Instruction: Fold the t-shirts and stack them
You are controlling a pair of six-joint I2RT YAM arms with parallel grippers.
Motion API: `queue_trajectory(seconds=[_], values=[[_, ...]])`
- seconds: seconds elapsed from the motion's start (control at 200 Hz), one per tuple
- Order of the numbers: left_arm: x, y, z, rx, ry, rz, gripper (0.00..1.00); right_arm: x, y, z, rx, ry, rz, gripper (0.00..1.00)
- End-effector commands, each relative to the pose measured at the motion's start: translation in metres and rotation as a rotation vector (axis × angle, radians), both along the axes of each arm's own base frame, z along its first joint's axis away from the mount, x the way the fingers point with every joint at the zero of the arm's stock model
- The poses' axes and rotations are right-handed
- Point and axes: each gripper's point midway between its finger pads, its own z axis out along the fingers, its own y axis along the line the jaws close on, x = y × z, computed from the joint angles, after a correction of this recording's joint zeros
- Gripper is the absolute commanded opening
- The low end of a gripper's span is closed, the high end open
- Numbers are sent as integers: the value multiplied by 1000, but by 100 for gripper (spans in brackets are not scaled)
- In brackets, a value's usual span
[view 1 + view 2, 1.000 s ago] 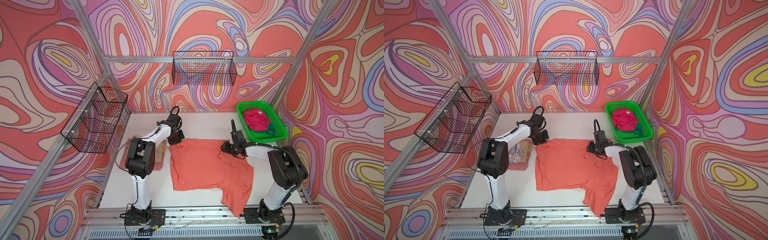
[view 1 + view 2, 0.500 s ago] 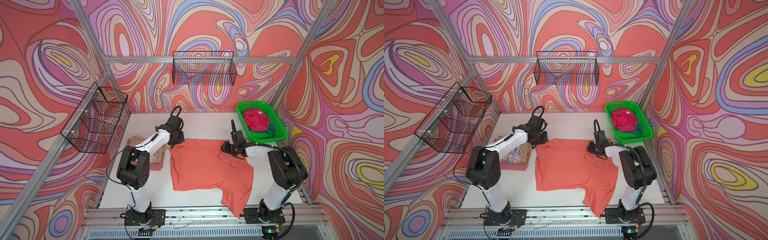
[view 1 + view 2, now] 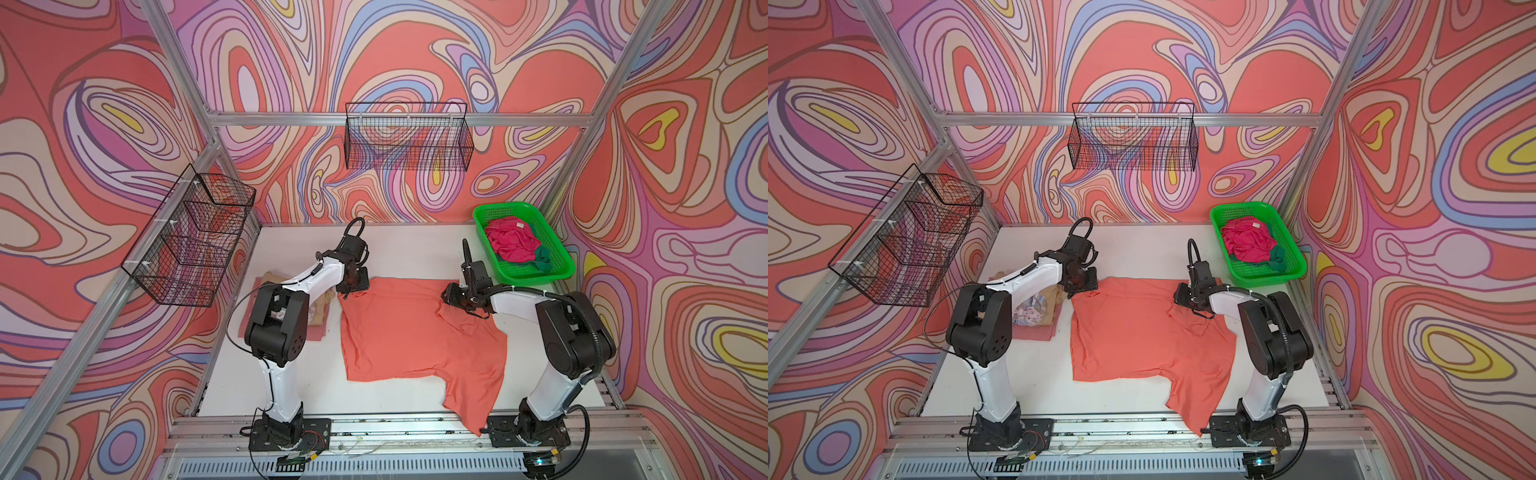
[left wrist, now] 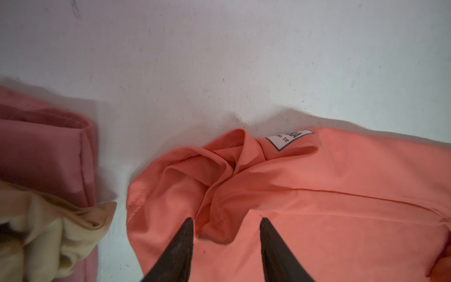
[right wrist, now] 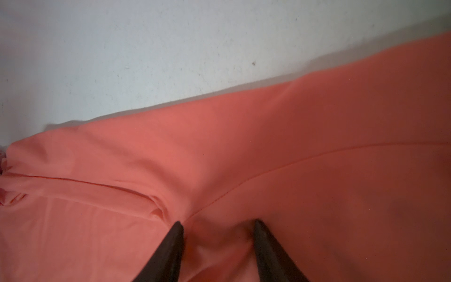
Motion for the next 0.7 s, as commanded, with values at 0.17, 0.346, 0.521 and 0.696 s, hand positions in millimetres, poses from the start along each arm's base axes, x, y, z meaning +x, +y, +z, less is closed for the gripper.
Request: queue_trajectory(seconds=[0.17, 0.346, 0.521, 0.696], values=[[10, -6, -7, 0, 18, -30, 5, -21, -5, -15, -21, 74, 11, 50], [16, 8, 17, 80, -68, -40, 0, -21, -6, -16, -27, 76, 9, 50], [8, 14, 44, 339, -263, -110, 0, -22, -10, -23, -50, 99, -5, 49], [-10, 2, 44, 576, -416, -154, 0, -24, -12, -30, -63, 124, -14, 48]])
